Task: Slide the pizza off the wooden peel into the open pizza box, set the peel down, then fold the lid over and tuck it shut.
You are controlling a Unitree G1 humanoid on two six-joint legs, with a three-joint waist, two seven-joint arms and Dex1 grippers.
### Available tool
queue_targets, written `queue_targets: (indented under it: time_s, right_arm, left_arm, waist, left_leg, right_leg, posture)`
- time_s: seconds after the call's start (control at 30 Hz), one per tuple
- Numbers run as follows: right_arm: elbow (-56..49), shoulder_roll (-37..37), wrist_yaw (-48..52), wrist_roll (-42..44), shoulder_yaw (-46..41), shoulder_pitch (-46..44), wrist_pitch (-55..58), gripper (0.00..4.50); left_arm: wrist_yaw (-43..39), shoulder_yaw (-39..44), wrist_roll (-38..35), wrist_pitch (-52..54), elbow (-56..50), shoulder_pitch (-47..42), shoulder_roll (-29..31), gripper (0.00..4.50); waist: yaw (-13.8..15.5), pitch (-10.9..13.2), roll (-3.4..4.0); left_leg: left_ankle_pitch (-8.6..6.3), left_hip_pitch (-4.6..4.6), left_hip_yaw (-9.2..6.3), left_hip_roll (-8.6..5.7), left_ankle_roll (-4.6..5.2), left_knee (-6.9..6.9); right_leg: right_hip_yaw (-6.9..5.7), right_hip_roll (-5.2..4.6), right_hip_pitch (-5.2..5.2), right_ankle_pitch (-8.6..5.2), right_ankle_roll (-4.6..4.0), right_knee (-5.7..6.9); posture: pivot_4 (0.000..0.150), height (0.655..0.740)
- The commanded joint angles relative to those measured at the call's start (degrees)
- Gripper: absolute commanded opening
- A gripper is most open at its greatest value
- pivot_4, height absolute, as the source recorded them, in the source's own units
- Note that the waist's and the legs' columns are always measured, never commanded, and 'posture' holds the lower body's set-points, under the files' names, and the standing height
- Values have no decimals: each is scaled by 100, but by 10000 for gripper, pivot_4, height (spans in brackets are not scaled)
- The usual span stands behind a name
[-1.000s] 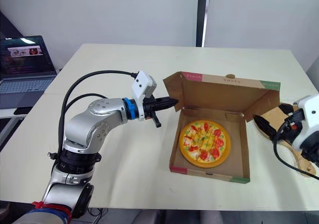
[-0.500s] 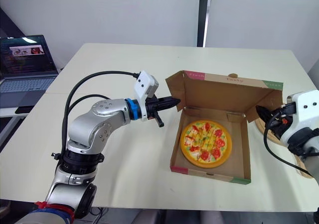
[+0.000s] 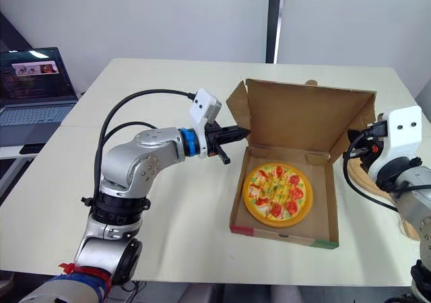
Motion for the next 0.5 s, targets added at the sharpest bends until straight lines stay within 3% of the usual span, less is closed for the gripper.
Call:
queue_targets:
  time_s: [0.03, 0.5]
  right_arm:
    - [-273, 73, 63, 250, 71, -48, 32, 584]
    - [-1004, 359, 152, 467, -223, 1004, -239, 584]
  left_arm:
    - [-159, -121, -191, -34, -204, -75, -71, 0]
    - [-201, 33, -680, 285, -1443, 1265, 404, 0]
  waist:
    - [-2, 0, 0]
    - [-96, -1, 2]
  left_leg:
    - [0, 0, 0, 0, 0, 0]
    - [0, 2, -1, 4, 0, -4]
  right_leg:
    - [0, 0, 0, 0, 0, 0]
    - [1, 2, 0, 0, 0, 1]
  posture:
    - [1500, 7341]
    - [1500, 7341]
